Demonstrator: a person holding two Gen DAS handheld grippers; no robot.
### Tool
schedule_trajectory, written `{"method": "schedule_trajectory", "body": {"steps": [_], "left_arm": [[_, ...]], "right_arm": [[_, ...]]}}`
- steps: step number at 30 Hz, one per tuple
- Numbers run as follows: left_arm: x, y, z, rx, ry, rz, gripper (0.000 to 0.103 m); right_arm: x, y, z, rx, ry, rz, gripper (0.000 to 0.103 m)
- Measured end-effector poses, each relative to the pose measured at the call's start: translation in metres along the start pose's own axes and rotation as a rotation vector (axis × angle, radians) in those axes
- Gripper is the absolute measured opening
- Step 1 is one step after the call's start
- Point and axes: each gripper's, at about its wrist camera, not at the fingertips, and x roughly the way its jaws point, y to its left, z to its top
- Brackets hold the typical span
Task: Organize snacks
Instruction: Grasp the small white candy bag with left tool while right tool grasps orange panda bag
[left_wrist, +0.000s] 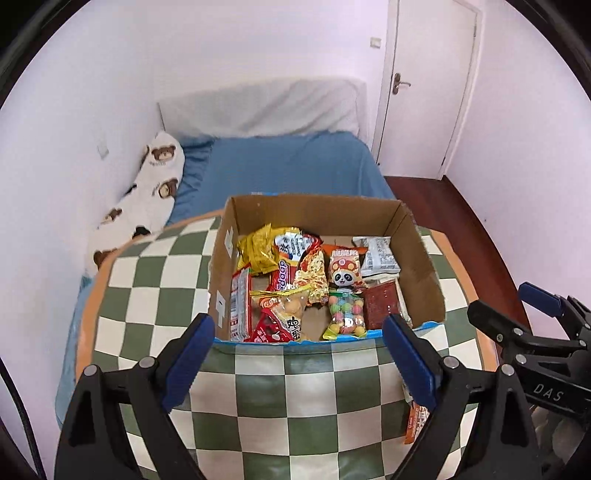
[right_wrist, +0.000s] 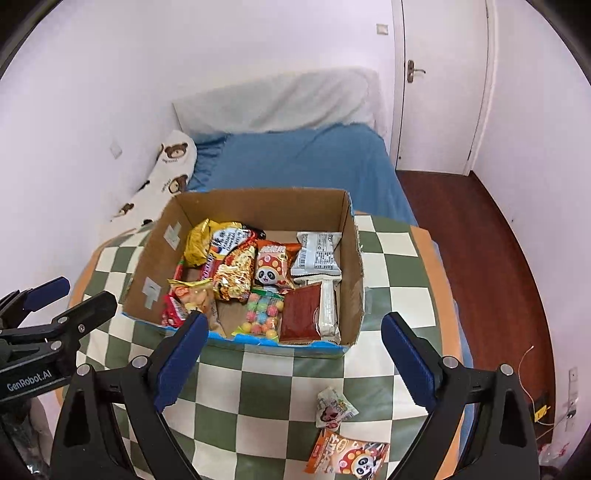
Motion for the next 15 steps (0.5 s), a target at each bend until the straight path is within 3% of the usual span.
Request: {"method": "schedule_trajectory", "body": {"steps": [7, 15], "left_arm": [[-0.022, -0.008, -0.008, 0.018, -0.041, -0.001, 0.093], [0.014, -0.033, -0.036, 0.057, 0.078, -0.033, 0.093]], "right_arm": [[-0.029, 0.002, -0.011, 0.016, -0.043, 0.018, 0.097], [-0.016, -0.034, -0.047, 0.15, 0.051, 0.057, 0.097]]}}
